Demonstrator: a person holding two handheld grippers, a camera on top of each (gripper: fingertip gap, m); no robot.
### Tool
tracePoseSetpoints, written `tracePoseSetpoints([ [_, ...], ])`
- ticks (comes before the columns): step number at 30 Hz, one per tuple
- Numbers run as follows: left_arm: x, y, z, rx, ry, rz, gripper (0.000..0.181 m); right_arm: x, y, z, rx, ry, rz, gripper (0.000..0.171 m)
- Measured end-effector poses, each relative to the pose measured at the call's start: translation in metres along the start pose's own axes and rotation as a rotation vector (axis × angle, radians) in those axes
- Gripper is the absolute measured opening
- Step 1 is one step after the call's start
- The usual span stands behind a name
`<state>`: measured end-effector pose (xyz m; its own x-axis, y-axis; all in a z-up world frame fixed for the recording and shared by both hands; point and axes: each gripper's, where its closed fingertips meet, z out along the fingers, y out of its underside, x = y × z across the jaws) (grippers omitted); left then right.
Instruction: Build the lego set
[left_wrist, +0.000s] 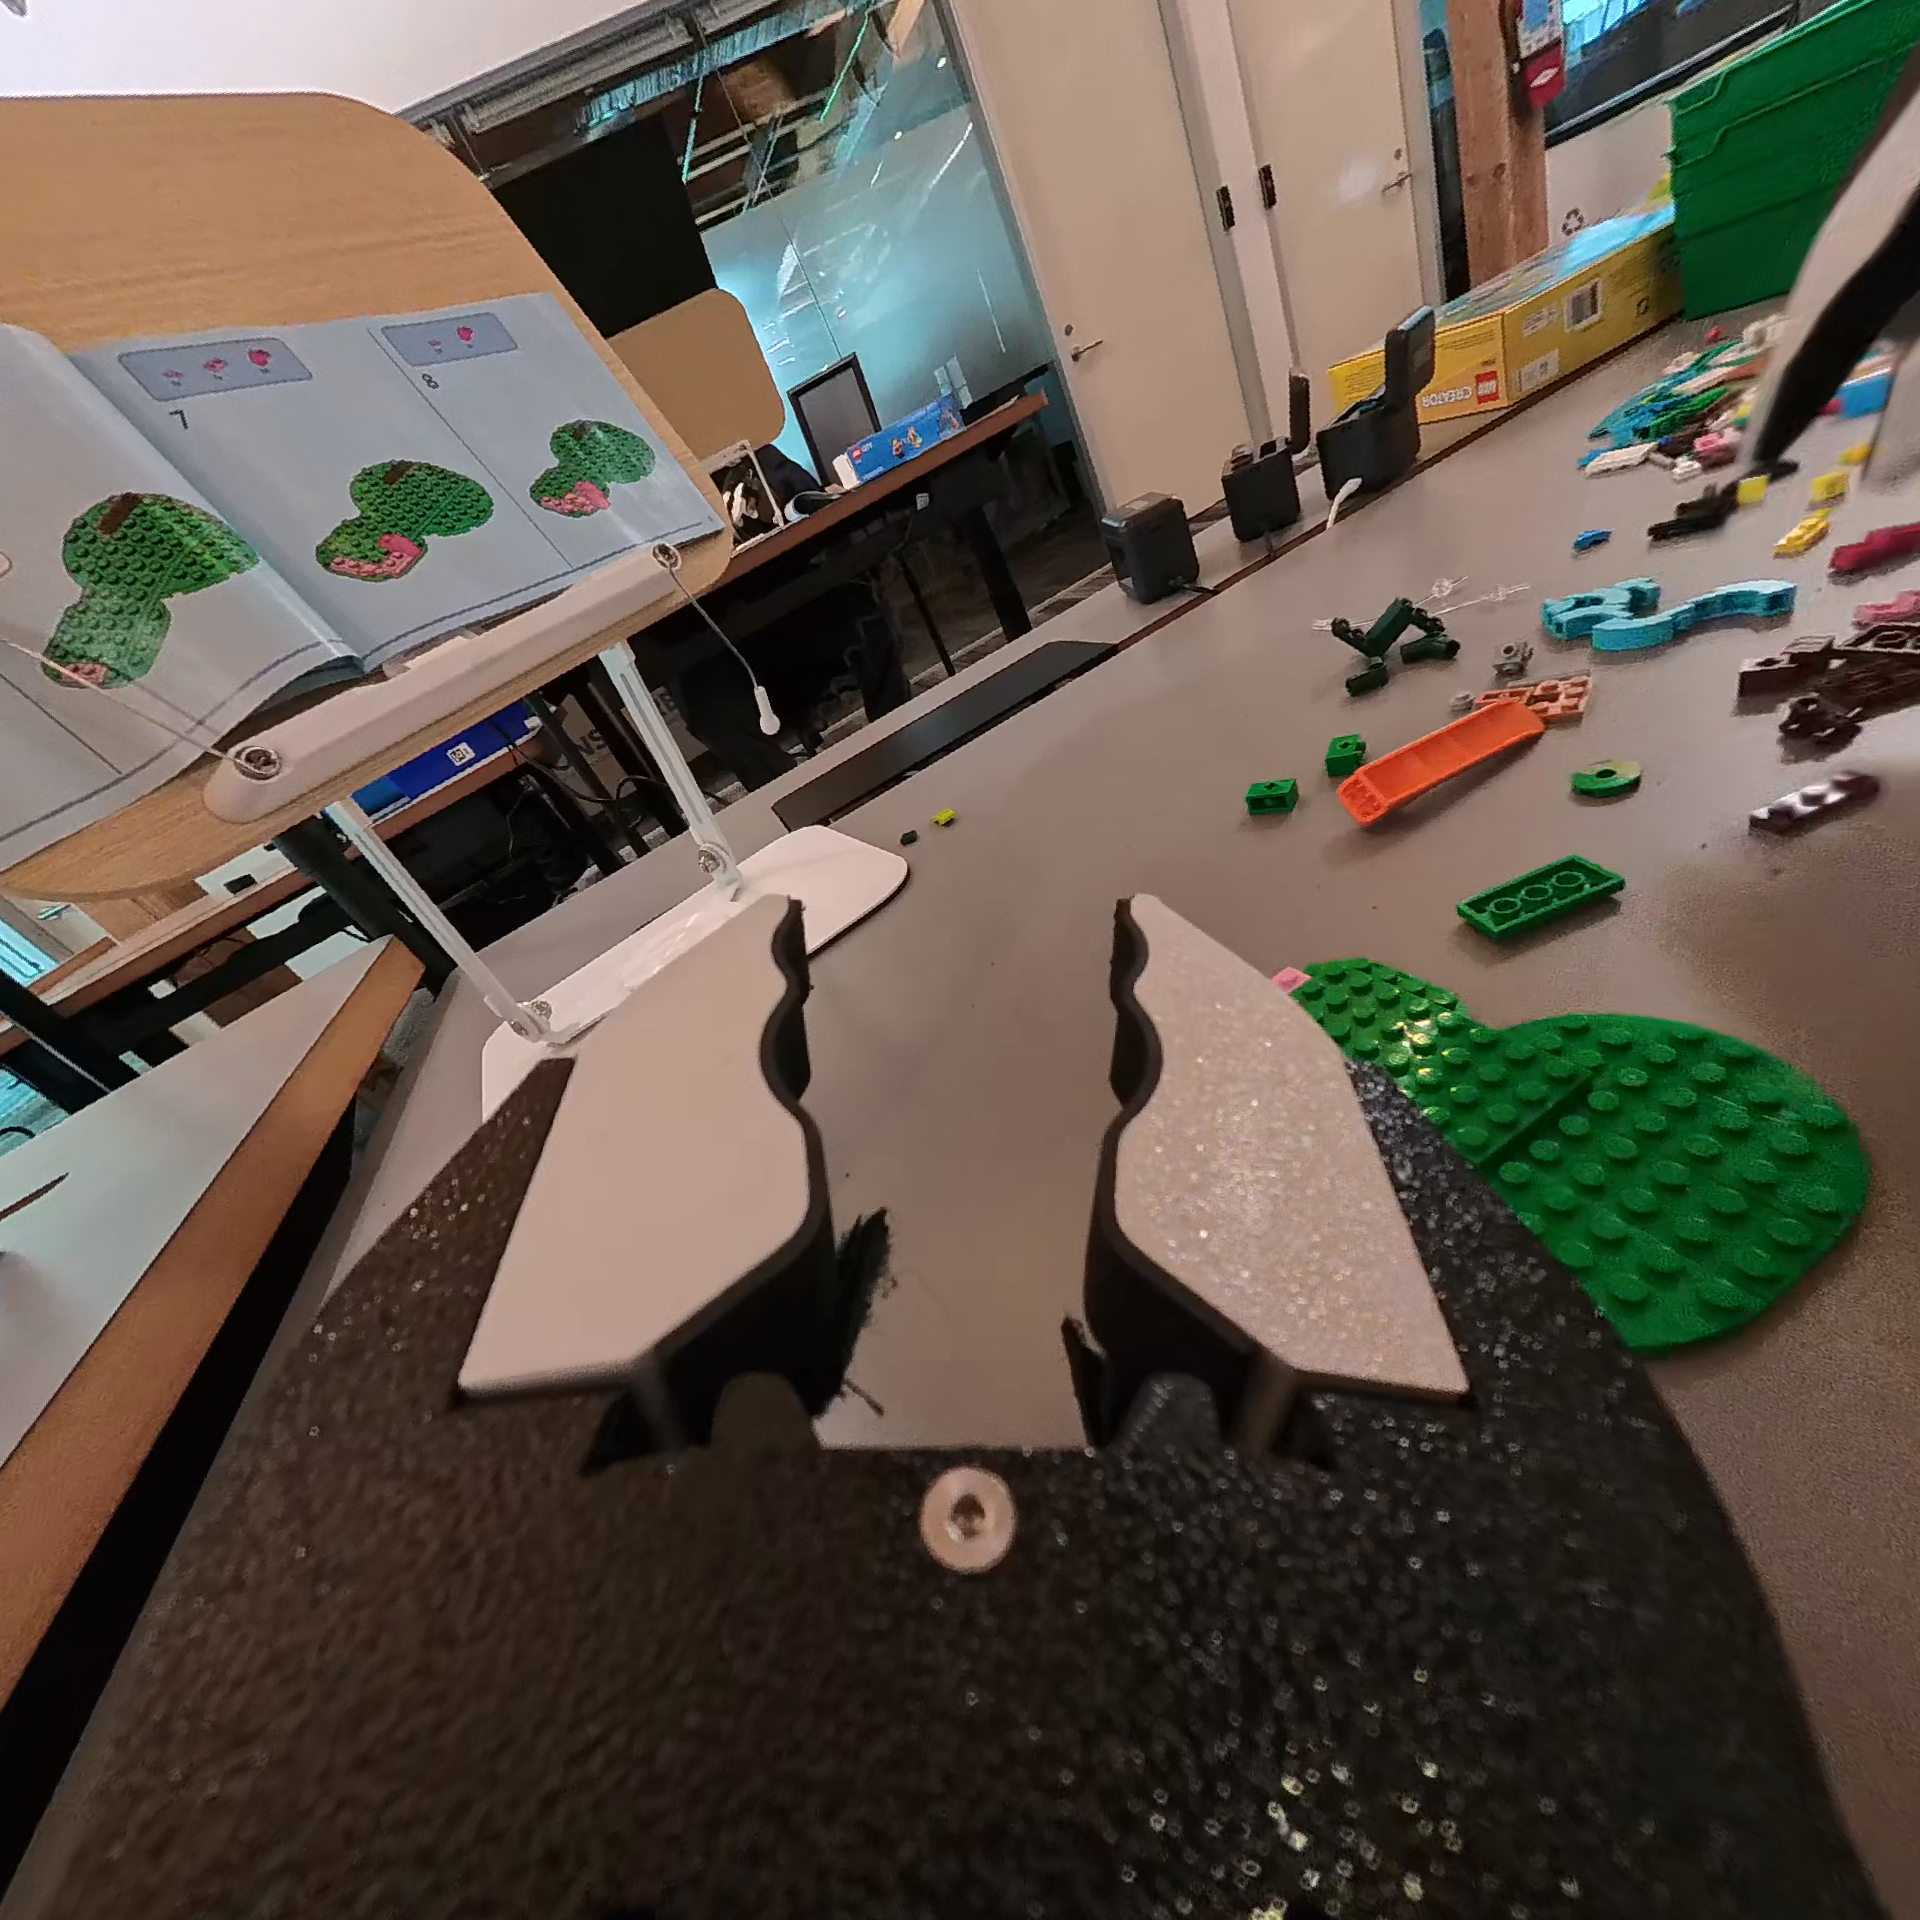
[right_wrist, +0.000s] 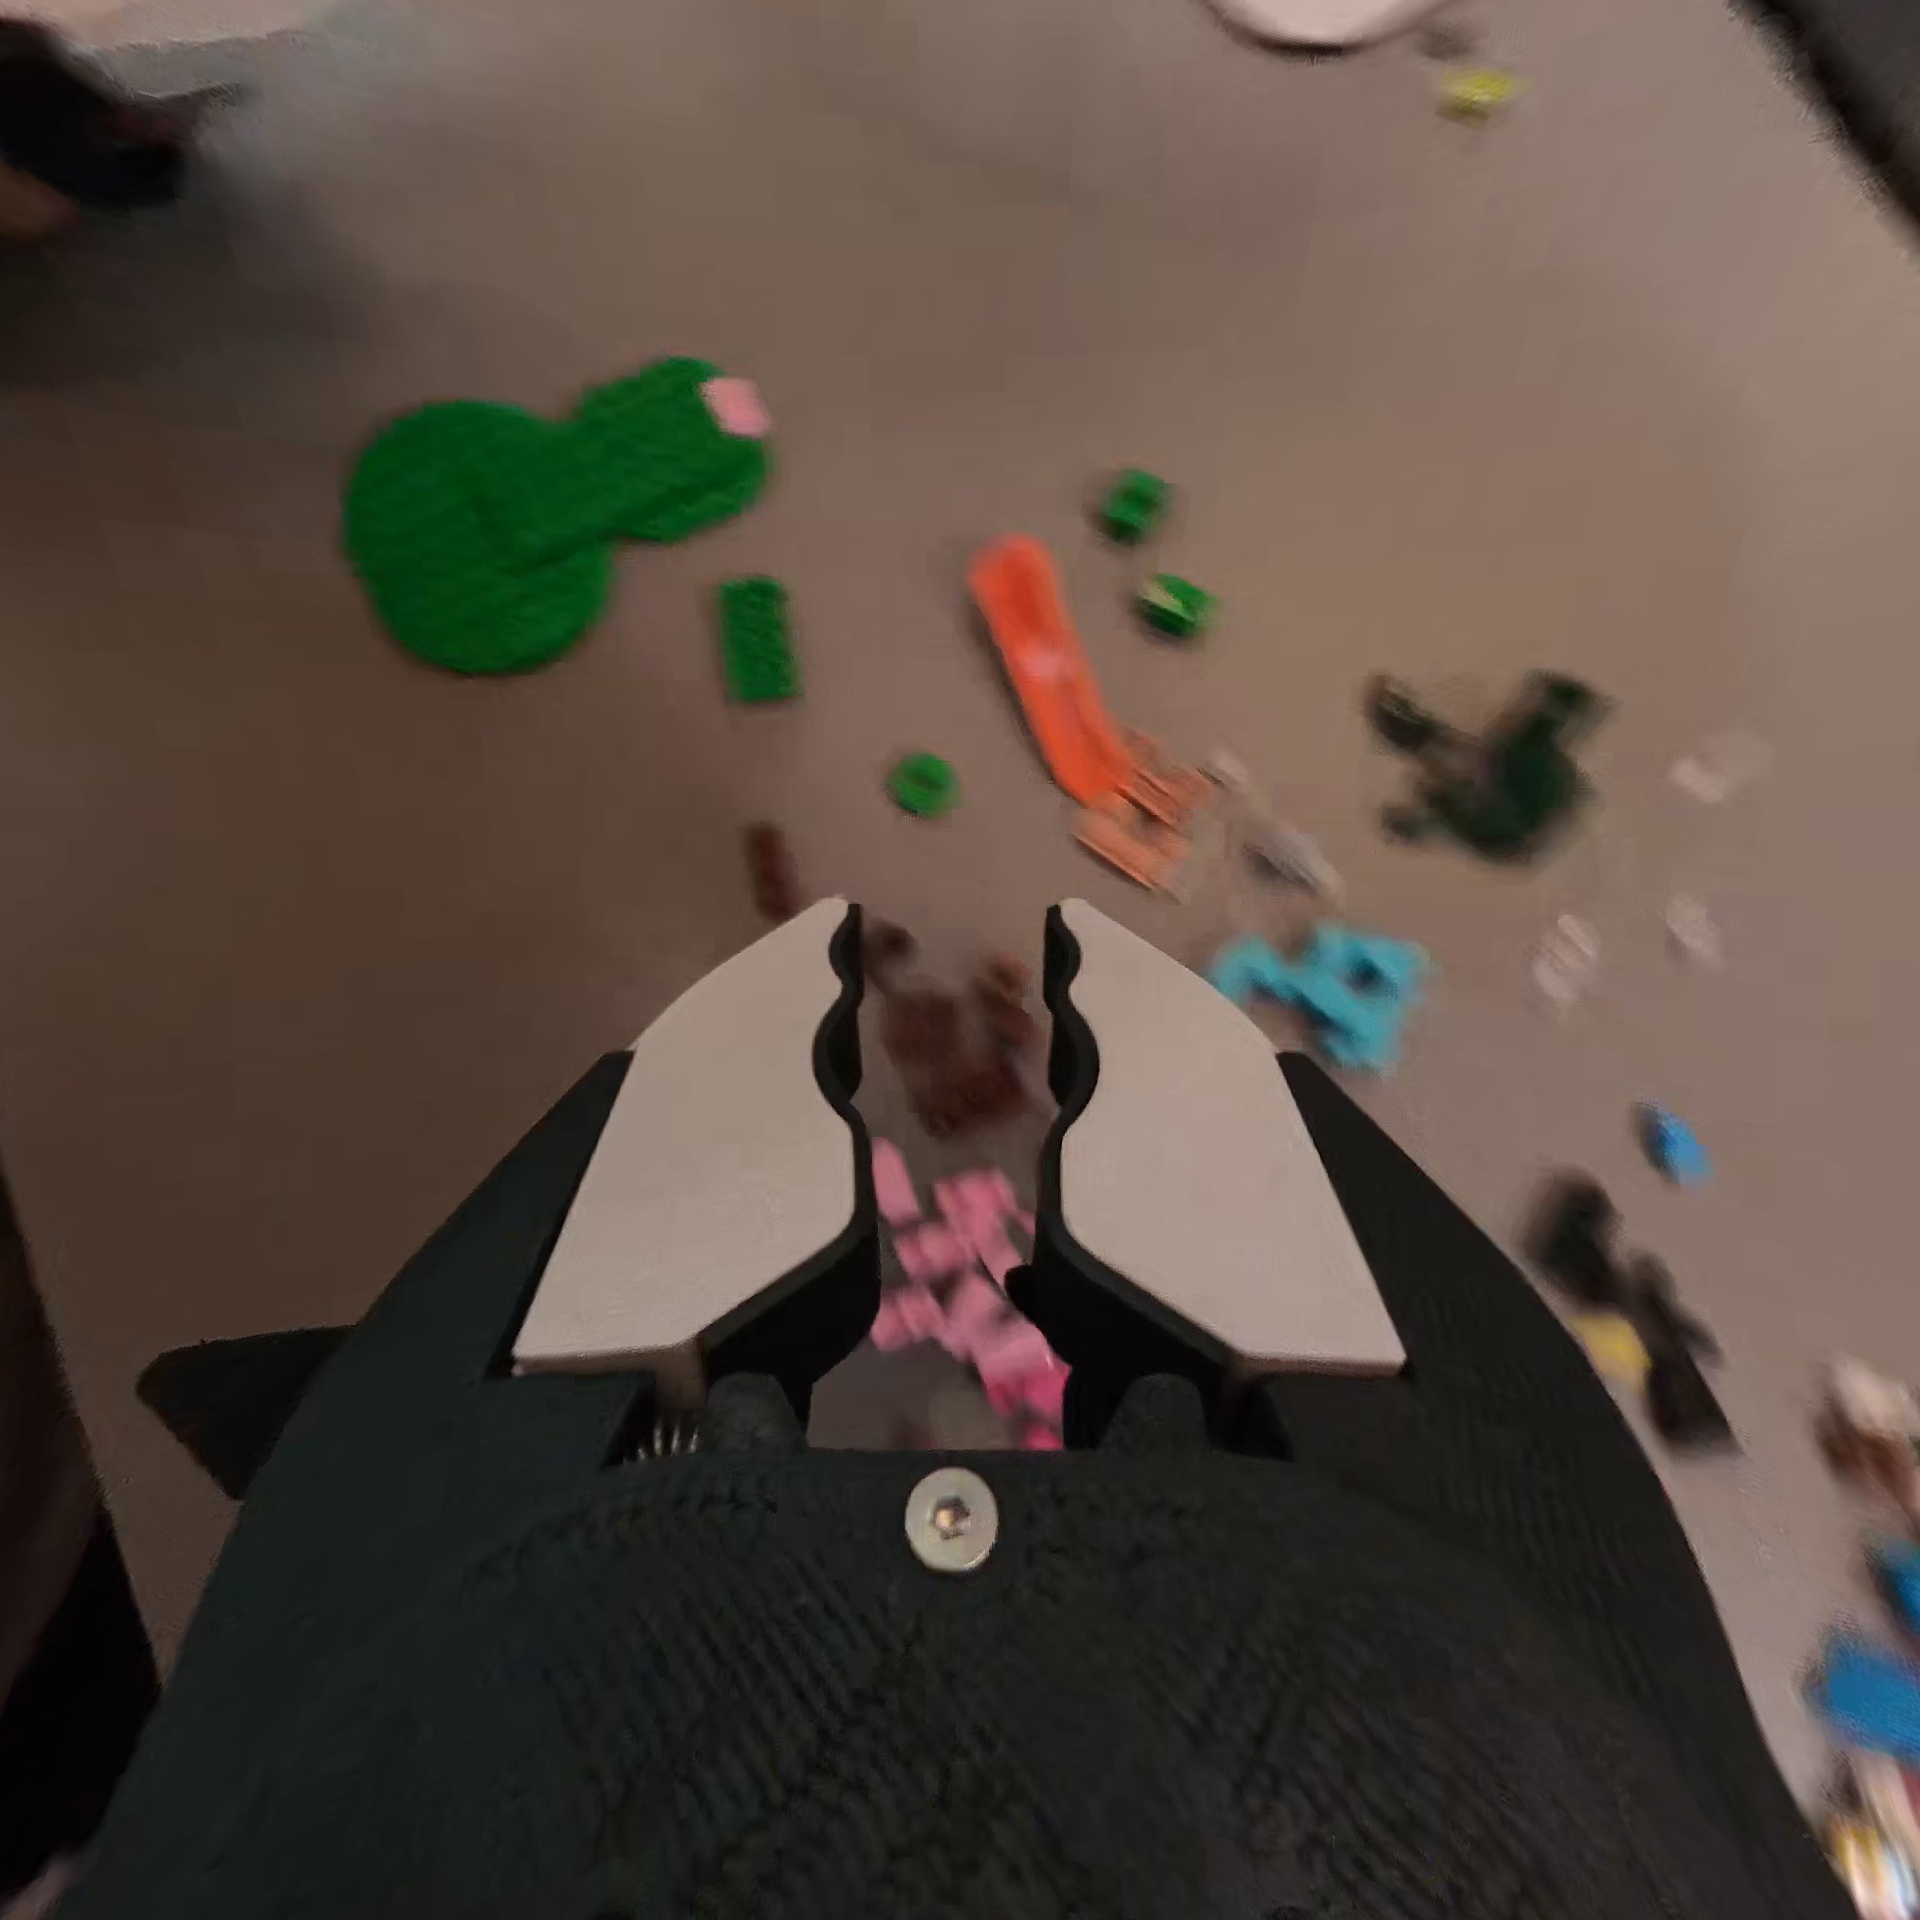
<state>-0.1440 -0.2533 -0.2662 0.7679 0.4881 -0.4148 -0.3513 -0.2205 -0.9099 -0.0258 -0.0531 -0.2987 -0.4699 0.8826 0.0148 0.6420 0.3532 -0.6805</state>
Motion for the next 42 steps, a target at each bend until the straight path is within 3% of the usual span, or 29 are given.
tracePoseSetpoints([
  [1, 0.0, 0.0, 0.0, 0.0, 0.0, -0.004, 0.056, 0.024, 0.014, -0.019, 0.027, 0.064, 0.073, 0.027],
  [6, -0.003, 0.001, 0.001, -0.006, -0.005, -0.025, 0.056, 0.143, 0.129, -0.125, -0.037, 0.421, 0.445, 0.026],
  [11, -0.002, 0.002, 0.001, -0.012, -0.009, -0.005, 0.055, 0.207, 0.226, -0.208, -0.002, 0.553, 0.903, 0.025],
  [16, -0.001, 0.002, 0.002, -0.016, -0.011, 0.005, 0.055, 0.211, 0.281, -0.212, -0.127, 0.506, 1.099, 0.026],
  [19, -0.001, 0.002, 0.002, -0.018, -0.015, 0.005, 0.055, 0.2, 0.288, -0.2, -0.196, 0.429, 1.124, 0.029],
  [26, -0.001, 0.002, 0.002, -0.017, -0.017, 0.007, 0.055, 0.202, 0.304, -0.194, -0.346, 0.504, 1.069, 0.03],
  [29, -0.002, 0.002, 0.001, -0.013, -0.018, 0.004, 0.055, 0.204, 0.302, -0.194, -0.359, 0.506, 1.06, 0.014],
  [33, -0.002, 0.002, 0.001, -0.014, -0.018, 0.001, 0.055, 0.202, 0.281, -0.207, -0.352, 0.549, 0.982, 0.012],
  [37, -0.001, 0.003, 0.002, -0.02, -0.013, 0.007, 0.055, 0.173, 0.18, -0.184, -0.12, 0.434, 0.729, 0.011],
  [42, 0.001, 0.002, 0.002, -0.018, -0.008, 0.019, 0.055, 0.071, 0.053, -0.089, -0.058, 0.152, 0.232, 0.012],
])
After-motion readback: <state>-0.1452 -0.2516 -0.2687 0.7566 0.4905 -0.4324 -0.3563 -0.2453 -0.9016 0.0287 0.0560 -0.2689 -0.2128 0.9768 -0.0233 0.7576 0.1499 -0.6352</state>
